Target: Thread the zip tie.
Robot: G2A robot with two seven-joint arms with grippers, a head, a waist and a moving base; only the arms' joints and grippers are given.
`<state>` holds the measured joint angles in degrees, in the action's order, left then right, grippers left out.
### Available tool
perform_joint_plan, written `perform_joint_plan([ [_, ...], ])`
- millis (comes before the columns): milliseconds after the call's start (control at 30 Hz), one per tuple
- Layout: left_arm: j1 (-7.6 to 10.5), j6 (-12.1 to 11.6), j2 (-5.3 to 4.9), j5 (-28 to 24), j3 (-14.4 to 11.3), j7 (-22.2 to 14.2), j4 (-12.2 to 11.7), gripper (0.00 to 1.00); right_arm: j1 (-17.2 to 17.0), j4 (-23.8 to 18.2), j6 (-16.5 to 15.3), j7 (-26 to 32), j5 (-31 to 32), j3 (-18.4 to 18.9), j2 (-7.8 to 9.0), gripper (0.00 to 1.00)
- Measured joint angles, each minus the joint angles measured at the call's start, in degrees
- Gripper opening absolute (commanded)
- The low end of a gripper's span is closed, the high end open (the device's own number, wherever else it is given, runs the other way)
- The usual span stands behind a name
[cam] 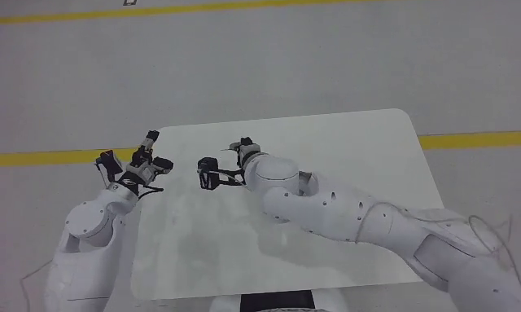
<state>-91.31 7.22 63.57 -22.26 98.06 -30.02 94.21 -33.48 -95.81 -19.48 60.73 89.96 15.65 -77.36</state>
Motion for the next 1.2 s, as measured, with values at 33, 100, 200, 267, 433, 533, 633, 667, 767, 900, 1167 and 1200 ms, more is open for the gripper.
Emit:
perform_joint_plan([
  [33, 0.72, 0.1, -0.13, 0.1, 0.2, -1.2, -1.0, 1.00, 2.2, 0.9, 0.0, -1.6, 0.0, -2.3, -0.39, 0.00],
  [100, 2.32, -1.2, -0.37, 0.4, 0.4, -4.2, -3.4, 1.00, 6.6, 3.0, 0.1, -5.2, 0.0, -6.8, -1.75, 0.00],
  [200, 2.87, -2.0, -0.45, 0.7, 0.3, -5.1, -4.5, 1.00, 6.7, 5.9, 0.7, -8.6, 0.0, -6.3, -3.62, 0.00],
  [267, 2.80, -2.0, -0.44, 0.7, 0.3, -5.0, -4.4, 1.00, 6.5, 6.0, 0.7, -8.5, 0.0, -5.9, -3.63, 0.00],
  [433, 2.80, -1.9, -0.44, 0.7, 0.3, -5.0, -4.4, 1.00, 6.5, 5.9, 0.7, -8.4, 0.0, -5.9, -3.57, 0.00],
  [533, 2.80, -1.9, -0.43, 0.6, 0.2, -5.1, -4.4, 1.00, 6.5, 5.9, 0.7, -8.5, 0.0, -5.9, -3.57, 0.00],
  [633, 3.36, -1.6, -0.48, -1.6, -0.4, -8.2, -5.2, 1.00, 6.8, 6.6, 0.1, -8.1, 0.0, -5.9, -3.66, 0.00],
  [667, 3.90, -1.3, -0.59, -2.7, -0.3, -10.2, -6.1, 1.00, 7.2, 6.7, 0.0, -8.3, 0.0, -5.9, -3.90, 0.00],
  [767, 5.40, -1.1, -0.90, -4.1, -0.1, -14.2, -8.3, 1.00, 7.6, 7.9, 0.0, -9.0, 0.0, -5.9, -4.83, 0.00],
  [900, 6.63, -1.7, -1.02, -6.9, -0.4, -17.6, -10.6, 1.00, 7.5, 9.9, 0.0, -11.1, 0.0, -5.9, -6.57, 0.00],
  [1167, 6.71, -2.2, -0.99, -7.6, -0.5, -18.2, -11.2, 1.00, 7.7, 10.8, 0.0, -12.3, 0.0, -5.9, -7.22, 0.00],
  [1200, 6.71, -2.2, -0.99, -7.6, -0.5, -18.2, -11.2, 1.00, 7.7, 10.8, 0.0, -12.3, 0.0, -5.9, -7.22, 0.00],
])
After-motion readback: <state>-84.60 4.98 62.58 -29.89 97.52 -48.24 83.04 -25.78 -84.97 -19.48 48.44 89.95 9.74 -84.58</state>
